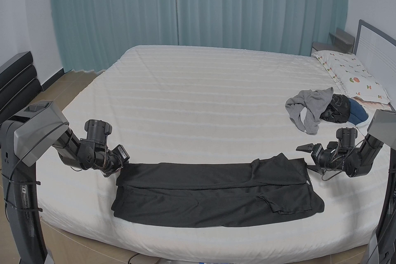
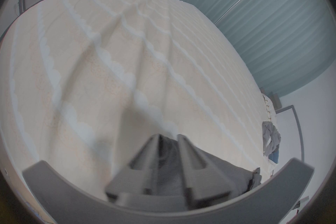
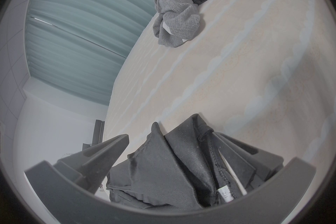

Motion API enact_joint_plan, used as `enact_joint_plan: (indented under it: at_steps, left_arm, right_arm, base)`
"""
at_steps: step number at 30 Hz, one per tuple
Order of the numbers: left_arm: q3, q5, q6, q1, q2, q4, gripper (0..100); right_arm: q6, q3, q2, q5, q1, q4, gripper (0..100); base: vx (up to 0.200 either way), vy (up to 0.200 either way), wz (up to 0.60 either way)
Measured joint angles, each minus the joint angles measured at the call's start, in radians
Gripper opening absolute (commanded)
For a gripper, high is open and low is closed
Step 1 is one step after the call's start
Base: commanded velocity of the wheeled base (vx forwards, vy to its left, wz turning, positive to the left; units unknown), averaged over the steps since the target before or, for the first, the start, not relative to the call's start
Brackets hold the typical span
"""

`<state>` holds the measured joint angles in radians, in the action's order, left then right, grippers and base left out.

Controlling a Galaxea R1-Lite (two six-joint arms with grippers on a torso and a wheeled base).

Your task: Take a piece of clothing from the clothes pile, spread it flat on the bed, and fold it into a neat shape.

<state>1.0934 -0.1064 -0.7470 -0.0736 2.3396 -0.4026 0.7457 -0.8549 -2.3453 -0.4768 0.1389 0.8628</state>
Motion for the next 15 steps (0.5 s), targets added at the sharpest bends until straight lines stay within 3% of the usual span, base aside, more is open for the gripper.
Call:
enact_joint_plan:
  at_steps: [15]
  left_arm:
    - [-0.051,0.045,-0.072,0.008,-0.013,-0.117,0]
  right_arm:
    - [-0.003,-0.004,0.000,0.003,0.000,0.000,100]
  base:
    - [0.000,0.000,0.00]
